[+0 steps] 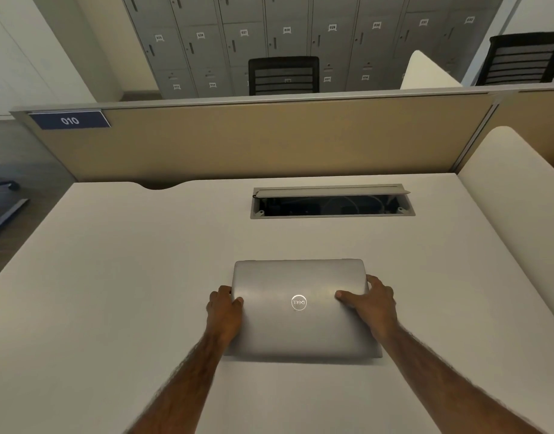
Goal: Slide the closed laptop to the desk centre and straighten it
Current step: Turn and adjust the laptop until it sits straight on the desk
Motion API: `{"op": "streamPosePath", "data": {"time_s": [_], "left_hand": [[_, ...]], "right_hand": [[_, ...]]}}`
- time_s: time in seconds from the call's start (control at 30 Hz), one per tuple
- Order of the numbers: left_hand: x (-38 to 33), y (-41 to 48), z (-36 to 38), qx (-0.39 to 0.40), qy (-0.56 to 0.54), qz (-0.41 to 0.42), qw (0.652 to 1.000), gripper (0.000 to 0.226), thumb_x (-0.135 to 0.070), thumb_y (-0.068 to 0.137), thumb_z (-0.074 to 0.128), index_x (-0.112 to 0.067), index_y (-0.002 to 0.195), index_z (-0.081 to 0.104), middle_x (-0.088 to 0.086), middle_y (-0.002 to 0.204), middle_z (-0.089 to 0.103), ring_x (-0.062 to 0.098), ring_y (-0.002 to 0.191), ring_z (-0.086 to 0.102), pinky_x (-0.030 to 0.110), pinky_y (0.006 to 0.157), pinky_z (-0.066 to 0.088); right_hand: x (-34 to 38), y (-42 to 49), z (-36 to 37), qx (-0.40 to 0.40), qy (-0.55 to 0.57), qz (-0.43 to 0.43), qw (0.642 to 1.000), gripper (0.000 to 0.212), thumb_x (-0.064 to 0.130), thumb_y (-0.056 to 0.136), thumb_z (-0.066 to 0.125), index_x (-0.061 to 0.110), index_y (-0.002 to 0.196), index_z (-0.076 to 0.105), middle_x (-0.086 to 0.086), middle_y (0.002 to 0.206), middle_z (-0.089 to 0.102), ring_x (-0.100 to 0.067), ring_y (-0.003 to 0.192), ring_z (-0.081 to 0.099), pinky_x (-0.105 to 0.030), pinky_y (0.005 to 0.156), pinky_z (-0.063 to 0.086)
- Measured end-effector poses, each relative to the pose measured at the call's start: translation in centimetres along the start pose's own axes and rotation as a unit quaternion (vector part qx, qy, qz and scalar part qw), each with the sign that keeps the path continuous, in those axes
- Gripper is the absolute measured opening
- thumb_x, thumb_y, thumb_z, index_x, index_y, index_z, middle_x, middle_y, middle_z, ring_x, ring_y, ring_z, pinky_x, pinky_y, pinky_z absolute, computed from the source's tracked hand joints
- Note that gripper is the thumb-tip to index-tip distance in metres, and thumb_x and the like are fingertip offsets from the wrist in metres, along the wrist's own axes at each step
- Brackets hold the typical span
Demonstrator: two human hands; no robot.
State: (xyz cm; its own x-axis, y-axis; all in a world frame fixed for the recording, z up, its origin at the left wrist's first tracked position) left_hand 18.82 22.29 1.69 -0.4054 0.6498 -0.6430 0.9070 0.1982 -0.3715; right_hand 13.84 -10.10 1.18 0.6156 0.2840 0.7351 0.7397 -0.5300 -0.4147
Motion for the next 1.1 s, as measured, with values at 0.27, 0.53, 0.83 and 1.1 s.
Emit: {"op": "streamPosePath", "data": {"time_s": [0.27, 0.53, 0.83, 1.1], "left_hand": [[-0.3, 0.3, 0.0, -0.001, 0.007, -0.006, 1.0, 0.031, -0.018, 0.096, 0.053, -0.004, 0.124, 0.054, 0.018, 0.127, 0.053, 0.04, 0.119, 0.052, 0.047, 0.1, 0.045], [-0.6, 0.1, -0.1, 0.006, 0.016, -0.012, 1.0, 0.034, -0.017, 0.096, 0.052, -0.004, 0.127, 0.052, 0.019, 0.129, 0.051, 0.04, 0.122, 0.05, 0.047, 0.102, 0.043], [-1.4, -0.2, 0.2, 0.015, 0.028, -0.007, 0.999, 0.036, -0.017, 0.096, 0.053, -0.003, 0.13, 0.051, 0.018, 0.132, 0.048, 0.039, 0.124, 0.049, 0.048, 0.105, 0.042], [-1.5, -0.7, 0.3, 0.023, 0.043, -0.002, 0.999, 0.037, -0.018, 0.096, 0.051, -0.003, 0.13, 0.05, 0.017, 0.131, 0.046, 0.038, 0.126, 0.045, 0.047, 0.104, 0.04]], "right_hand": [[-0.1, 0.4, 0.3, 0.003, 0.009, 0.0, 1.0, 0.108, 0.067, 0.041, 0.082, 0.025, 0.138, 0.059, -0.007, 0.128, 0.059, -0.034, 0.117, 0.062, -0.051, 0.098, 0.056], [0.3, 0.6, 0.2, 0.014, -0.02, 0.003, 1.0, 0.102, 0.063, 0.042, 0.079, 0.022, 0.134, 0.06, -0.011, 0.128, 0.059, -0.035, 0.118, 0.06, -0.049, 0.098, 0.055], [0.3, 0.8, -0.4, 0.011, -0.021, 0.013, 1.0, 0.096, 0.057, 0.05, 0.085, 0.021, 0.135, 0.06, -0.012, 0.129, 0.058, -0.036, 0.118, 0.06, -0.05, 0.099, 0.055], [0.0, 0.9, -0.4, 0.011, -0.027, 0.006, 1.0, 0.091, 0.054, 0.057, 0.087, 0.022, 0.137, 0.059, -0.01, 0.128, 0.057, -0.035, 0.118, 0.06, -0.05, 0.098, 0.055]]}}
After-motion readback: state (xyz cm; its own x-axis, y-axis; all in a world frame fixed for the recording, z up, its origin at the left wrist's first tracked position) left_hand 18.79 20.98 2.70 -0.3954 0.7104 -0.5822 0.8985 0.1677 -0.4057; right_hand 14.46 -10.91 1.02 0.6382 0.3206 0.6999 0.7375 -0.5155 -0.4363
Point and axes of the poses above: each hand's wrist, its own y-axis towards the middle knuckle, its own z-axis out of the palm, x = y × z, the point moved 2 cm from there along y, towards the middle knuckle
